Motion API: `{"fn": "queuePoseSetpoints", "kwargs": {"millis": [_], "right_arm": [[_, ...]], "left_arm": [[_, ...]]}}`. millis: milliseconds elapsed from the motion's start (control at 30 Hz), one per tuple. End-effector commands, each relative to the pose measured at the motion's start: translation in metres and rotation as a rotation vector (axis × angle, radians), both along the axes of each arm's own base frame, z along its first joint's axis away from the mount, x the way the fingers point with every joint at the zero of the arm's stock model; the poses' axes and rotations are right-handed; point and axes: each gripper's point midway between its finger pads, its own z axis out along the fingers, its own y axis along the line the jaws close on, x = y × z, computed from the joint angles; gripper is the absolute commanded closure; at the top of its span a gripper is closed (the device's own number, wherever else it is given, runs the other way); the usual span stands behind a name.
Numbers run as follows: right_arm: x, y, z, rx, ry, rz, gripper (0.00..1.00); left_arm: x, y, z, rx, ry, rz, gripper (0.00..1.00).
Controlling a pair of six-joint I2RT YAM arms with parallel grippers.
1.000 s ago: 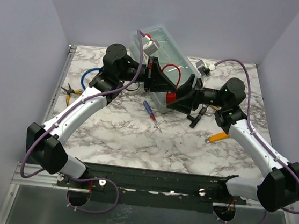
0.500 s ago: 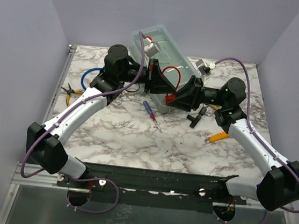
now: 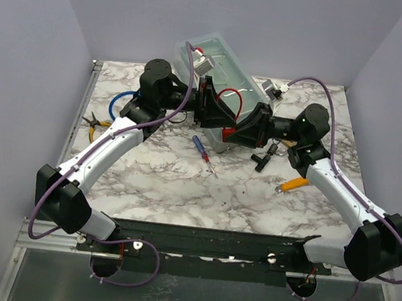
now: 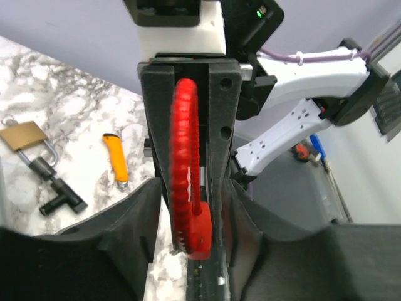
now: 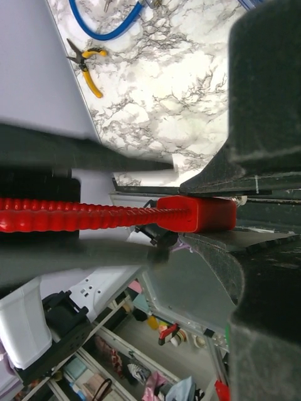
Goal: Lock with the key
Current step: Lock the lock.
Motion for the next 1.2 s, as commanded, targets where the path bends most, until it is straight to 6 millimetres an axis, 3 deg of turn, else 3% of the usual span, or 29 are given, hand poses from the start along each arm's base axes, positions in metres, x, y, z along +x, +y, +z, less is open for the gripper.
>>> {"fn": "queuePoseSetpoints", "kwargs": {"millis": [0, 100, 200, 367, 533, 733, 900, 1167], "right_arm": [[0.012, -0.005, 0.021, 0.035, -0.038, -0.056, 1.0], [0.031, -0.019, 0.033, 0.076, -0.023, -0.145, 1.0], [0.055, -0.036, 0.054, 0.148, -0.009, -0.26, 1.0], [0.077, -0.052, 0.106, 0.281, -0.097, -0.387, 1.0], [0.095, -0.057, 0.131, 0.361, -0.101, -0.452, 1.0], [0.11, -0.057, 0.127, 0.372, -0.048, -0.484, 1.0], [0.109, -0.055, 0.125, 0.361, -0.042, -0.475, 1.0], [0.104, -0.051, 0.126, 0.358, -0.046, -0.451, 1.0]], "left_arm": [[0.021, 0.013, 0.018, -0.019, -0.018, 0.093, 0.41], [0.046, 0.034, 0.033, -0.041, -0.045, 0.195, 0.23], [0.07, 0.057, 0.047, -0.065, -0.087, 0.322, 0.21], [0.092, 0.073, 0.044, -0.067, -0.15, 0.475, 0.22], [0.088, 0.057, 0.048, -0.081, -0.189, 0.458, 0.27], [0.07, 0.026, 0.058, -0.131, -0.237, 0.391, 0.33], [0.062, 0.006, 0.059, -0.149, -0.226, 0.342, 0.39], [0.075, -0.006, 0.066, -0.177, -0.2, 0.363, 0.47]]}}
